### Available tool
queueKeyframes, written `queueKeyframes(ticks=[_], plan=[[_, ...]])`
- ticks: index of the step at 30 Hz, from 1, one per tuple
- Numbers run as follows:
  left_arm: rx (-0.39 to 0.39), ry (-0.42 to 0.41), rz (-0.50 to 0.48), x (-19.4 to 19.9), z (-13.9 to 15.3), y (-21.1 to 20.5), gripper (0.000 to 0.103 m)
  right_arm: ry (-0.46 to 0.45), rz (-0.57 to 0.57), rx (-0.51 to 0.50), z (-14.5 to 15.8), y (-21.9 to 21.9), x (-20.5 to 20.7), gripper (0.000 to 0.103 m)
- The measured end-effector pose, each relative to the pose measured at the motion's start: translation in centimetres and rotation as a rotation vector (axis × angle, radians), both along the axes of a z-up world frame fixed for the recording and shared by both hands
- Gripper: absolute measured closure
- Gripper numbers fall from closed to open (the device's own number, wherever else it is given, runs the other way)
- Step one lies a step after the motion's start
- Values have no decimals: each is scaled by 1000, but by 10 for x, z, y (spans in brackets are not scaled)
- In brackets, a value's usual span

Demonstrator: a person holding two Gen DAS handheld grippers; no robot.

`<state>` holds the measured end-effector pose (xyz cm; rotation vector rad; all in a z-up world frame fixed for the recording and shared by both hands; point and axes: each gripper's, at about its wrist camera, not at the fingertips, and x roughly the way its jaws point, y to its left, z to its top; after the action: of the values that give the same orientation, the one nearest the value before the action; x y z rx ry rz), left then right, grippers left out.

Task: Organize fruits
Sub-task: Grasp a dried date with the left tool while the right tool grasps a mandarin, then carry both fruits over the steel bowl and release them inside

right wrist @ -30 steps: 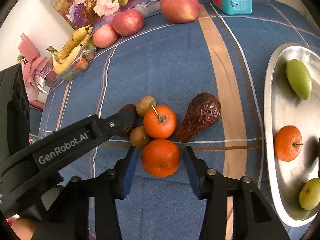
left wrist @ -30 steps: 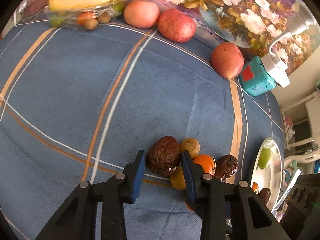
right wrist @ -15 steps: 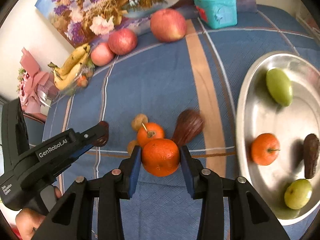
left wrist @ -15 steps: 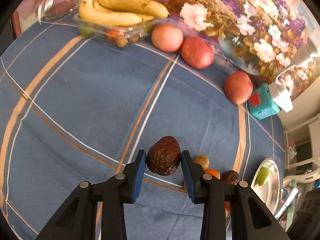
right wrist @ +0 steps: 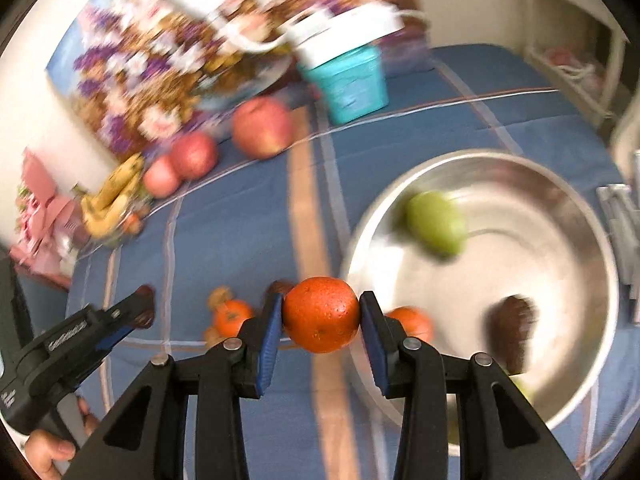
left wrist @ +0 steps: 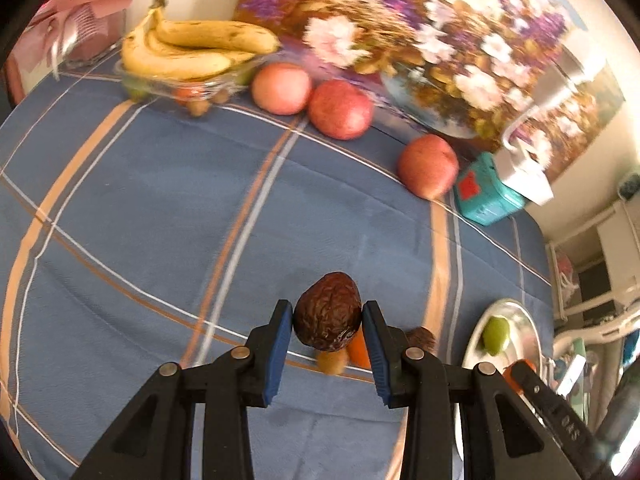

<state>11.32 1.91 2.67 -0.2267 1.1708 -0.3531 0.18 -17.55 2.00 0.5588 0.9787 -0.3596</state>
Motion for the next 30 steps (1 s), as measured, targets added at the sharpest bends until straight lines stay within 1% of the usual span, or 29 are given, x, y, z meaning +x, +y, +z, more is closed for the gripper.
queueKeyframes(ticks=[5,8,12,14,17,21,26,30], plan=[[-8,-26,-112,-16,10,-38,65,20,-125,-44,3,-39,-21,63],[-21,-50,-217,-30,14,-72,65,36,-206,-58,5,-64,-34,63],[-10,-113,-342,-49,16,-114,65,36,-287,-39,4,-87,-48,63],[-5,-130,-381,-56,13,-129,65,38,-313,-33,3,-95,-54,63],[-2,-113,-442,-63,3,-152,64,21,-324,-41,2,-103,-57,63],[32,-123,-496,-68,-8,-177,64,8,-320,-26,-3,-110,-54,63],[55,-102,-521,-65,-25,-192,64,37,-306,-15,-16,-115,-46,63],[68,-100,-538,-65,-30,-200,64,59,-304,2,-25,-118,-44,62]])
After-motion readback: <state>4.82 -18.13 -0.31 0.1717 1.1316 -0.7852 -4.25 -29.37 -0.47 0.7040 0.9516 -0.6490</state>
